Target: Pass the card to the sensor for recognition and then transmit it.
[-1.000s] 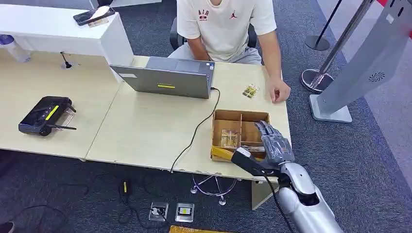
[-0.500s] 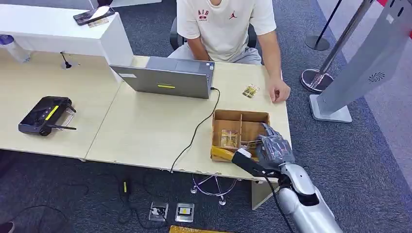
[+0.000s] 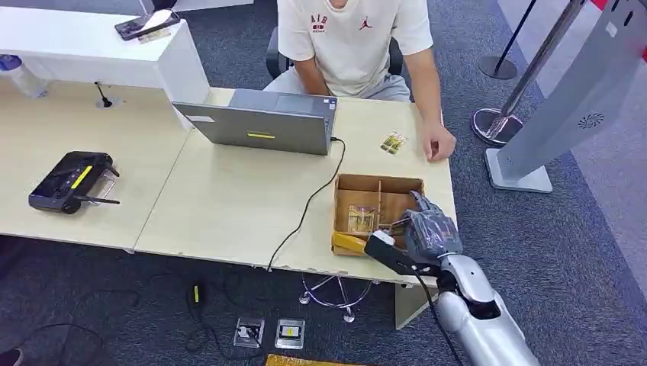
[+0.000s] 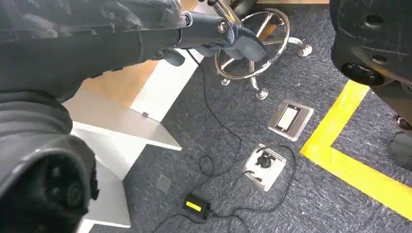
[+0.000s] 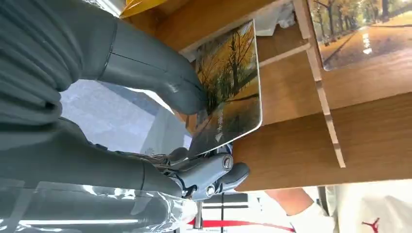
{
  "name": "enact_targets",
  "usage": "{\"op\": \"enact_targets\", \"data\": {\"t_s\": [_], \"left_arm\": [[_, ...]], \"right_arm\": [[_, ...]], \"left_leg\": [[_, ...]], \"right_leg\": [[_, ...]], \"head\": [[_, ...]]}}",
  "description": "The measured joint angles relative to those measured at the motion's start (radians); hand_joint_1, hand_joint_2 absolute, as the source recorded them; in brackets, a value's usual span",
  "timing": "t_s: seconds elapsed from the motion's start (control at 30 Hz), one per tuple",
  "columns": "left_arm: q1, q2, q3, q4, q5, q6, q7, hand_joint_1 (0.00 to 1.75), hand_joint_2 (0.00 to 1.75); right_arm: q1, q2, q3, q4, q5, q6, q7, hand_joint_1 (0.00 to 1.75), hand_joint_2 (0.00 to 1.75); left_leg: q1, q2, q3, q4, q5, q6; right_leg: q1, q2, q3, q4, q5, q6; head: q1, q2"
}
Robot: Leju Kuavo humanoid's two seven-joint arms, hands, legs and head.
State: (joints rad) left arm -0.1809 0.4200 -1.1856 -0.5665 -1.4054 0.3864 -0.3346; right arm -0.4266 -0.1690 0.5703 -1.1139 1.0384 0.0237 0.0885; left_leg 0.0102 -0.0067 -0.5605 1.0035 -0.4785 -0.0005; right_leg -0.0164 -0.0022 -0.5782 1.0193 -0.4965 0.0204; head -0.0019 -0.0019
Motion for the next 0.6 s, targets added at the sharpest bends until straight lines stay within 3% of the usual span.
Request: {"op": "enact_targets", "data": {"t_s": [0.37, 0.6], "left_arm": [[0.0, -0.005, 0.0, 0.003, 0.003, -0.001, 0.0, 0.0, 0.0], [0.0, -0.002, 0.0, 0.005, 0.004, 0.007, -0.002, 0.0, 0.0]], "right_arm": [[-0.025, 0.006, -0.006, 0.017, -0.019, -0.098, 0.002, 1.75, 1.75], [-0.068, -0.014, -0.056, -0.02, -0.027, -0.113, 0.018, 1.75, 1.75]], "left_leg": [[0.0, 0.0, 0.0, 0.0, 0.0, 0.0], [0.0, 0.0, 0.001, 0.0, 0.0, 0.0]], "right_leg": [[0.0, 0.0, 0.0, 0.0, 0.0, 0.0], [0.0, 0.0, 0.0, 0.0, 0.0, 0.0]], "head": [[0.0, 0.0], [0.0, 0.0]]}}
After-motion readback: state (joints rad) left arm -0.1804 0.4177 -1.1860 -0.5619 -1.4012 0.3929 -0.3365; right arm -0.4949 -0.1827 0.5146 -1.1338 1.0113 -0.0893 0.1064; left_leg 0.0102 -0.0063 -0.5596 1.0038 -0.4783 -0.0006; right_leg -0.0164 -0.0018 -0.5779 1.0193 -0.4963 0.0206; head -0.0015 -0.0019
